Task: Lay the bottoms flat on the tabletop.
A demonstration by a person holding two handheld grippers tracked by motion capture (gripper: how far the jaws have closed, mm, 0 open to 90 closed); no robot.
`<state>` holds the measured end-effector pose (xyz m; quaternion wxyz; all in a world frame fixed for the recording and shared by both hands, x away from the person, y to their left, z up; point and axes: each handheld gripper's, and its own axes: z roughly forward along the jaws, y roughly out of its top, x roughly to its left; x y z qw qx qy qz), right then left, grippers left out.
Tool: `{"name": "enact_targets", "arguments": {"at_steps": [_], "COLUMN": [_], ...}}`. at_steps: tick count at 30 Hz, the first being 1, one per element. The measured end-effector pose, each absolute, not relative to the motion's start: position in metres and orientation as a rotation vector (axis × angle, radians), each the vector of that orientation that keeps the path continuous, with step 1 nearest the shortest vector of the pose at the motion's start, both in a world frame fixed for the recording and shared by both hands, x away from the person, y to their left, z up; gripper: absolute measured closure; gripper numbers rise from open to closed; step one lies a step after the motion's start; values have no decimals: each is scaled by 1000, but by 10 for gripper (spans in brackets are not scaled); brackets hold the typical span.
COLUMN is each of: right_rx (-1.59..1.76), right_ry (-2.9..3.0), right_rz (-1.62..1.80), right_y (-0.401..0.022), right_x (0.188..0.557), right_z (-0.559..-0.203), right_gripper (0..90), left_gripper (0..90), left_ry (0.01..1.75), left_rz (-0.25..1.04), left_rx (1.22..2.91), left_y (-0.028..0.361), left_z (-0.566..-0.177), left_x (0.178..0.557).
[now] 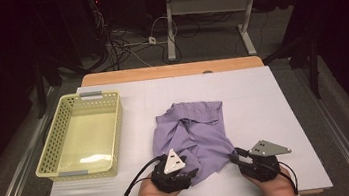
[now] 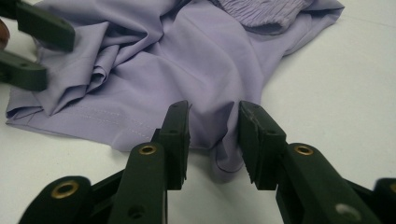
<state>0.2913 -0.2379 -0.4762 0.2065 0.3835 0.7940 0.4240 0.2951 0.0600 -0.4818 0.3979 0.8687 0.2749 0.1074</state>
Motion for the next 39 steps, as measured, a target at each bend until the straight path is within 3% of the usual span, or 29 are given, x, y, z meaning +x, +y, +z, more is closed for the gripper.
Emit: {"name": "enact_targets", "arguments": {"at_steps": [6,9,17,23,30,35,37,39], "right_rx": [1067,1069,1073,1077,1088,1096,1098,1095], "right_ry": [2218,2220,2217,2219,2208,2209,2208,2212], "right_rz": [1176,1172,1171,1183,1203,1206,1208,1202], "right_y": [-236,-235,-237,-239,-244,-244,-243,-242], "right_x": [292,292,292,292,291,291,291,291], "right_z": [-477,-478,-477,-477,-475,-475,-476,-476], "right_gripper": [651,651,651,651,651,651,651,649], "left_gripper": [821,870,874,874,873,869,801,676], "left_ry": [694,694,723,776,856,882,868,852], "left_rz": [274,253,262,290,257,241,213,196], "left_rx": [2230,2206,2094,2146,2142,2130,2100,2055], "left_y": [66,70,105,140,186,193,188,180], "left_z": [-485,-484,-465,-457,-475,-478,-474,-469], "left_x": [298,299,291,282,255,249,254,260]}}
